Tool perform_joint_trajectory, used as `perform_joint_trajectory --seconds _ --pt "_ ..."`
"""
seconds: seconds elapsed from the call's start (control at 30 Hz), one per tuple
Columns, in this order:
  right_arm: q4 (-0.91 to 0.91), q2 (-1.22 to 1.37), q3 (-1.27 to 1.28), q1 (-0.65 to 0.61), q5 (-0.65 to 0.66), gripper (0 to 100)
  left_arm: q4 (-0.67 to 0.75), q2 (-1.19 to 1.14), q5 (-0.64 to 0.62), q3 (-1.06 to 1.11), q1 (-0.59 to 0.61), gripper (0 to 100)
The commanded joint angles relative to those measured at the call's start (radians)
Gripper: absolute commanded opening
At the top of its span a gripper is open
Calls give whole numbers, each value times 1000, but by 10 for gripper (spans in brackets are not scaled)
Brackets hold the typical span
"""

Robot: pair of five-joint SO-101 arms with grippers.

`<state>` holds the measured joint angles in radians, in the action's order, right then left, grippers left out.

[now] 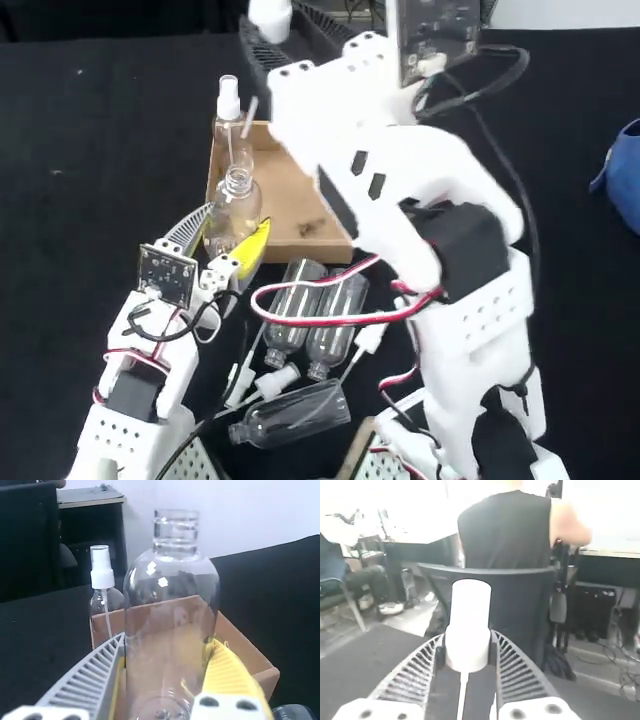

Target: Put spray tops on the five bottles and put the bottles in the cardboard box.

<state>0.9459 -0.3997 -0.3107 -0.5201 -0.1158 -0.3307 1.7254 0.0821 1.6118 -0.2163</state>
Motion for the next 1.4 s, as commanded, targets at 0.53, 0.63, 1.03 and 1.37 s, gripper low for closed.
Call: perform_joint_trajectory --seconds 0.53,0.63,1.03,1.37 --pt "-180 -268 404 -66 58 11 23 17 -8 -5 -10 33" --pt "-207 -266 435 -61 63 11 23 17 -8 -5 -10 33" --pt "-173 -263 607 -69 57 41 23 17 -8 -5 -15 33" --pt "60 -179 501 -140 55 113 23 17 -11 -5 -12 33"
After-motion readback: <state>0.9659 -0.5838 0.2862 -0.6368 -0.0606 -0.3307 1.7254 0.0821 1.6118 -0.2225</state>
